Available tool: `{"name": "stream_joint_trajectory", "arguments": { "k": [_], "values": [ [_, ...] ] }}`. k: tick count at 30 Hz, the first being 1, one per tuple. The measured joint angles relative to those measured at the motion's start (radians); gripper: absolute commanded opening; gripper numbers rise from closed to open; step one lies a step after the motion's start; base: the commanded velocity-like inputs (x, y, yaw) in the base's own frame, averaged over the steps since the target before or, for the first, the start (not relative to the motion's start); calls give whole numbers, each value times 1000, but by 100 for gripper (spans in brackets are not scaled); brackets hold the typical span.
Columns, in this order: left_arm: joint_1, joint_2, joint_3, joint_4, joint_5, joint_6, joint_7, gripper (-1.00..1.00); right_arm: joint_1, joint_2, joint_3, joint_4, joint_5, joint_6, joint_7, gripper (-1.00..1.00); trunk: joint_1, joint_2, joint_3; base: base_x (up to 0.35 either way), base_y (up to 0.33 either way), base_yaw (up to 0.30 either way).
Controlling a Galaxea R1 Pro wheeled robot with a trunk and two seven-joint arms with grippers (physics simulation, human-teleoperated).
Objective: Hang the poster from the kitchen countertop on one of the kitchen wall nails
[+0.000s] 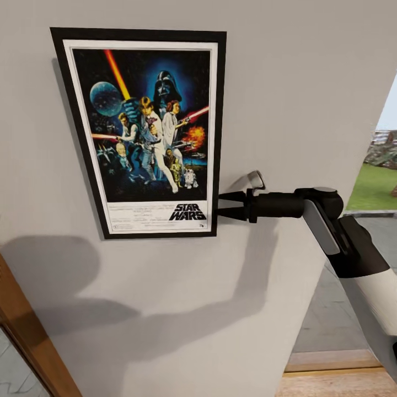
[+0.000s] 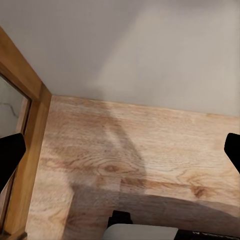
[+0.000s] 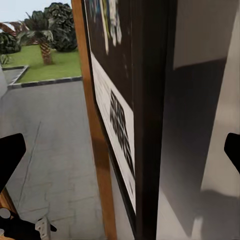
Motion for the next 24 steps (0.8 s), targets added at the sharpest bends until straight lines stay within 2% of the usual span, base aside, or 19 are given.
{"name": "stream_joint_trajectory", "arguments": {
  "k": [6, 19, 20, 23, 24],
  "values": [
    [0, 0, 0, 0, 0, 0, 0, 100, 0, 0, 0, 0, -1, 0, 0, 100, 0, 0, 0, -39, 0, 0],
    [0, 0, 0, 0, 0, 0, -1, 100, 2, 0, 4, -47, -5, -14, 8, 100, 1, 0, 0, -181, 0, 0],
    [0, 0, 0, 0, 0, 0, -1, 100, 15, 0, 5, -54, -6, -39, 12, 100, 0, 0, 0, -148, 0, 0],
    [0, 0, 0, 0, 0, 0, -1, 100, 105, -1, 6, -75, 1, -126, 71, 100, 0, 0, 0, -73, 0, 0],
    [0, 0, 0, 0, 0, 0, -1, 100, 152, -2, 5, -79, 5, -163, 89, 100, 0, 0, 0, -31, 0, 0]
  ]
}}
